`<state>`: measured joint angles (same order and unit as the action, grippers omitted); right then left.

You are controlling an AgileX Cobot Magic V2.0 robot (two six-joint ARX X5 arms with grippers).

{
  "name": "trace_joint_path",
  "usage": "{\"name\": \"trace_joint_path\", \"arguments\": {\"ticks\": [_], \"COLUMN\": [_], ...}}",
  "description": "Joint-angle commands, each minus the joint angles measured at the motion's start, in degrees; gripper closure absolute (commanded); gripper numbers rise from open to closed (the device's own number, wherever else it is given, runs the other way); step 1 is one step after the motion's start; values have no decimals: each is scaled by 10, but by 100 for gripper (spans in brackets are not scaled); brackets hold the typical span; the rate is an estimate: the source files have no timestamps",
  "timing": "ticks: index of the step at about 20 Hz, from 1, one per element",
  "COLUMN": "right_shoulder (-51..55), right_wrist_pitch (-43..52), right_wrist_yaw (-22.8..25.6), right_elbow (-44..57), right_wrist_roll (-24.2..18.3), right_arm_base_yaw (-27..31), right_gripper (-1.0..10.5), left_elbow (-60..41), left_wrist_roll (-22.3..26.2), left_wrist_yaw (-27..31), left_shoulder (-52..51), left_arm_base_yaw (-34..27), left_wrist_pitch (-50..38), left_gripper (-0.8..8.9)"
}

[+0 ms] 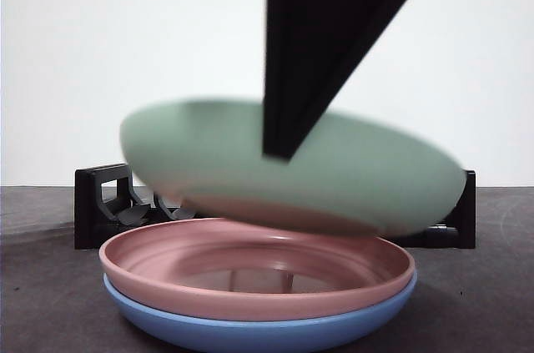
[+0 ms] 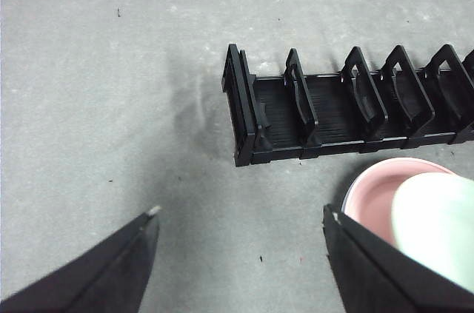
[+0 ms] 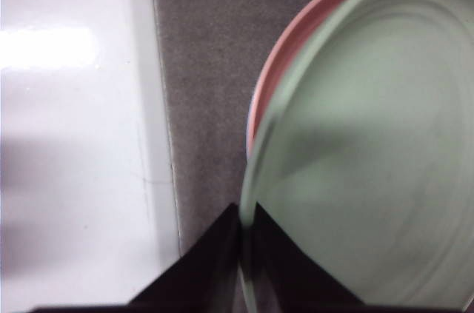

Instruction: Place the plate

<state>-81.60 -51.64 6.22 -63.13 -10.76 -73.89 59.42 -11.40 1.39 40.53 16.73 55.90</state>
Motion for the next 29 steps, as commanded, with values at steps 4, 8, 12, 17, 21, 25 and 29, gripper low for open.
{"name": "trace_joint_path", "arguments": {"ticks": [4,8,12,17,21,25,29], "right_shoulder": [-53,-69,-72,-70,-27,33,78], "right_wrist_pitch": [36,50,56,48,36,40,66], "right_wrist_yaw": [3,3,-2,-2,-1,-1,-6], "right_elbow": [-6,-6,-6,-12,-28,-25,-24], "right_wrist_roll": [-19,-19,-19,-10,14,20,20], "right_arm_base_yaw": [-6,-1,-1,-1,13,114,279], "right_gripper": [935,934,845,774,772,772,772], "left_elbow": [12,12,12,12,12,12,12], "left_wrist_roll": [-2,-2,-2,-2,-2,-2,-2], "left_wrist_yaw": [2,2,2,2,2,2,2], "left_shoulder": [3,3,3,3,4,5,10], "left_arm_base_yaw": [1,1,1,1,1,1,1], "left_wrist_pitch": [-6,-6,-6,-7,-8,-16,-16], "left_gripper": [470,470,470,470,470,470,470]}}
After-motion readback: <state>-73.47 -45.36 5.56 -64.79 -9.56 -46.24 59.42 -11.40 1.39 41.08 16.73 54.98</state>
